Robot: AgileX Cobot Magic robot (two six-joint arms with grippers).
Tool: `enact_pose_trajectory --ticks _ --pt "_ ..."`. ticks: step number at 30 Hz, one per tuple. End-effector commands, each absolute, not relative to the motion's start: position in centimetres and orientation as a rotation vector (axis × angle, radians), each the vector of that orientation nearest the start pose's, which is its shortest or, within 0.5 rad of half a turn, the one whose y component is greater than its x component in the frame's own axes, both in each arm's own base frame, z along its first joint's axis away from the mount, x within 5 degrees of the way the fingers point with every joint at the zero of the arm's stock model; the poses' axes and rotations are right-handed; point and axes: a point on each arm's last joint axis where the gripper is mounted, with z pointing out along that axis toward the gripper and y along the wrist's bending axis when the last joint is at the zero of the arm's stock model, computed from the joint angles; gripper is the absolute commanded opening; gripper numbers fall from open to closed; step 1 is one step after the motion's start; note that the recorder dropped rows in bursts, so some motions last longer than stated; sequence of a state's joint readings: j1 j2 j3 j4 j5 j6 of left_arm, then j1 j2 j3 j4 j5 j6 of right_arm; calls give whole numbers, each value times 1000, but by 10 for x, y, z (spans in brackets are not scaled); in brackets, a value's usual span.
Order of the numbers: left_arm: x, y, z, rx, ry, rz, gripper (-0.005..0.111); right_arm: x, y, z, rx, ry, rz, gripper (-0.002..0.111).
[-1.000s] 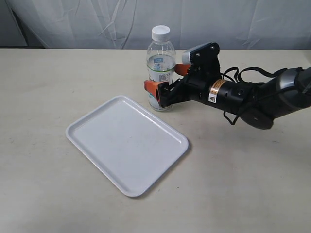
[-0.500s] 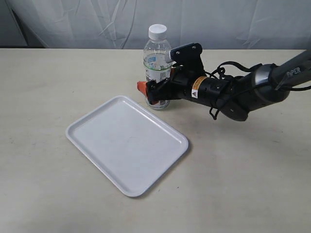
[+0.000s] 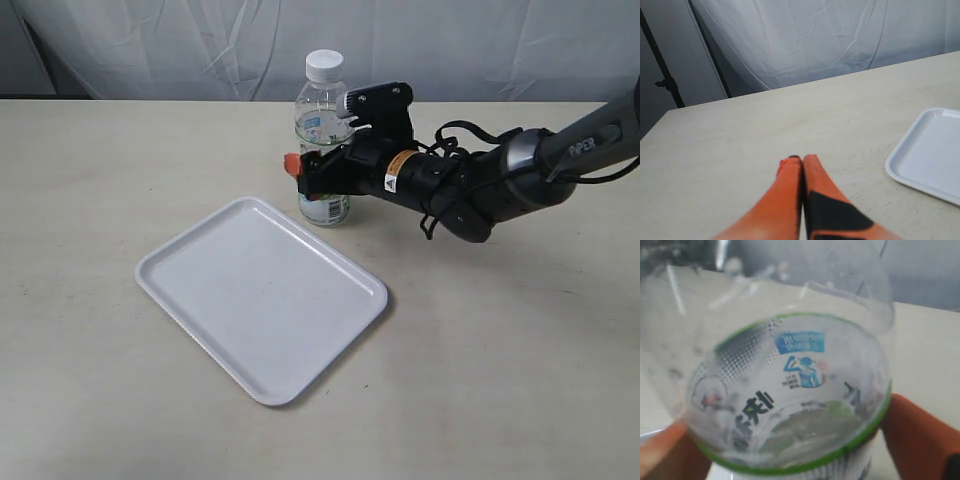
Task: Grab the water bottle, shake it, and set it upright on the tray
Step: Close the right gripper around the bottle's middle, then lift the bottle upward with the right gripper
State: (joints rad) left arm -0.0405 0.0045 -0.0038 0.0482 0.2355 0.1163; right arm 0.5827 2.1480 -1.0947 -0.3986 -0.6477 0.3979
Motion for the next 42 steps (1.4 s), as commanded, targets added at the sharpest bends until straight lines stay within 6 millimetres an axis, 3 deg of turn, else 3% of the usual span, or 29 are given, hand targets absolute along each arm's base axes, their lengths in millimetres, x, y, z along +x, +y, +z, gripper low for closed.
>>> enact_pose_trajectory --ticks 1,3,9,13,19,25,28,32,34,36,40,42 --pt "55 -1 192 163 1715 96 0 348 255 109 -680 1890 643 31" --pt "55 -1 192 163 1715 96 0 347 255 108 -698 1892 641 -2" --pt "55 -1 192 163 1715 96 0 346 253 106 -637 1972 657 -1" --pt "55 -1 192 163 1715 96 0 345 247 115 -610 2062 598 -1" --pt "55 -1 192 165 1715 98 0 325 247 166 -736 2013 518 -1" --pt "55 -1 192 165 1715 98 0 307 239 211 -726 1920 529 -1" --pt "55 -1 192 165 1715 98 0 287 242 224 -763 1882 559 -1" --pt "55 -1 192 165 1715 98 0 239 258 232 -979 1768 612 -1" --pt "55 -1 192 165 1715 98 0 221 261 237 -1000 1767 633 -1" --pt "55 -1 192 165 1715 98 0 217 257 241 -911 1858 614 -1" --pt "55 -1 192 165 1715 98 0 240 236 246 -508 2000 657 -1" --pt "55 -1 192 165 1715 98 0 233 243 251 -511 1965 691 -1"
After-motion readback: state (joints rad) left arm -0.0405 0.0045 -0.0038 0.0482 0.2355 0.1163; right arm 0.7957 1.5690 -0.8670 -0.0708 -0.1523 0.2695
